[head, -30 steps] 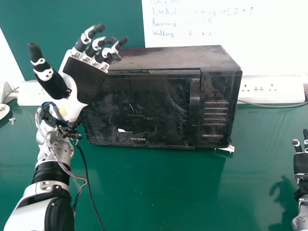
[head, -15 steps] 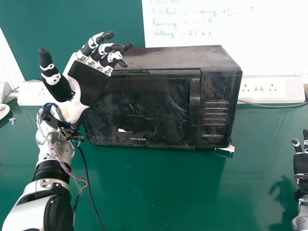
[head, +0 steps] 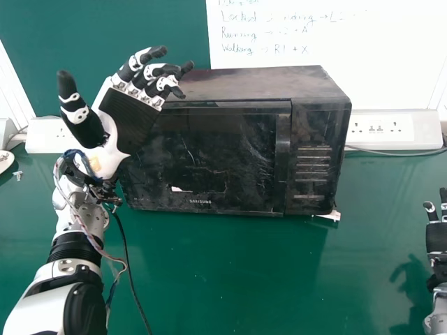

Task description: Open the door of oven

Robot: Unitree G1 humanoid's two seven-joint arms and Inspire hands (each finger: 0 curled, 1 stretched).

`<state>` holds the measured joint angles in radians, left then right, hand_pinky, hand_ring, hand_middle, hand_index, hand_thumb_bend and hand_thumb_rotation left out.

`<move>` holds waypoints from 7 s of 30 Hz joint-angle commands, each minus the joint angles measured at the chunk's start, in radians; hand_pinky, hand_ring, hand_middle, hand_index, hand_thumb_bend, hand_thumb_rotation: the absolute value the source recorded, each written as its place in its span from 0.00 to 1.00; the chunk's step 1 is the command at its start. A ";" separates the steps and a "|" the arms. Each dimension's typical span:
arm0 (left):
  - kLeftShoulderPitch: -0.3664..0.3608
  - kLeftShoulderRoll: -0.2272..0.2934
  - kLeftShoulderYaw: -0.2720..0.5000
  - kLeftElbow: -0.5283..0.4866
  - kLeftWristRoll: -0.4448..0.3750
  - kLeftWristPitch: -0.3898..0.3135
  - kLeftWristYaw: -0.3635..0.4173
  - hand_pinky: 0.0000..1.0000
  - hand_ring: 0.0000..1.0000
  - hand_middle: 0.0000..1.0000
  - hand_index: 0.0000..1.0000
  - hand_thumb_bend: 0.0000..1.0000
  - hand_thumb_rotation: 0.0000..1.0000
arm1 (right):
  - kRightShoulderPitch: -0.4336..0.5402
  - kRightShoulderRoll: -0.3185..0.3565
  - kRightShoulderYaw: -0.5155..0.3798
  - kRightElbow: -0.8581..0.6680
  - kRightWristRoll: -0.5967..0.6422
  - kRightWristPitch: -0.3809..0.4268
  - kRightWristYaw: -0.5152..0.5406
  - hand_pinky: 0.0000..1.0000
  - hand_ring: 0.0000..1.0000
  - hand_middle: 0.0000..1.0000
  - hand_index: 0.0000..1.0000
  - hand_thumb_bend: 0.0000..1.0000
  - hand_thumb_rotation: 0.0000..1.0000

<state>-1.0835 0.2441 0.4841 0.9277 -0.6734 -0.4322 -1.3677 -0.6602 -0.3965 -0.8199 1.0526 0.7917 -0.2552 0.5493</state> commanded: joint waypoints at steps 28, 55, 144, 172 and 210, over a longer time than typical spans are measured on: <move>-0.022 0.016 -0.004 0.010 0.004 -0.002 -0.005 0.25 0.31 0.40 0.50 0.50 0.10 | -0.004 -0.001 0.001 0.002 -0.002 -0.006 0.005 0.45 0.57 0.73 0.79 1.00 0.93; -0.018 0.020 -0.003 -0.003 0.000 0.006 -0.006 0.25 0.31 0.40 0.50 0.50 0.10 | 0.003 0.006 0.002 -0.015 -0.001 -0.005 0.003 0.45 0.57 0.73 0.79 1.00 0.93; -0.110 -0.076 -0.205 0.306 0.340 0.160 0.042 0.62 0.79 0.86 0.83 0.91 0.93 | -0.004 0.014 0.042 0.001 -0.080 -0.138 -0.078 0.55 0.70 0.79 0.82 0.97 0.80; -0.115 -0.070 -0.245 0.301 0.451 0.247 0.354 0.66 0.84 0.91 0.87 0.89 0.94 | -0.009 0.023 0.019 -0.001 -0.038 -0.127 -0.038 0.74 0.92 0.92 0.86 1.00 0.95; -0.110 -0.139 -0.266 0.312 0.472 0.366 0.476 0.55 0.78 0.88 0.86 0.91 0.85 | -0.018 0.020 0.012 0.015 -0.029 -0.125 -0.040 0.73 0.90 0.91 0.85 1.00 0.94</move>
<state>-1.1867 0.1115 0.2166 1.2295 -0.1989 -0.0730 -0.8899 -0.6607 -0.3782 -0.8109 1.0627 0.7668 -0.3724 0.5124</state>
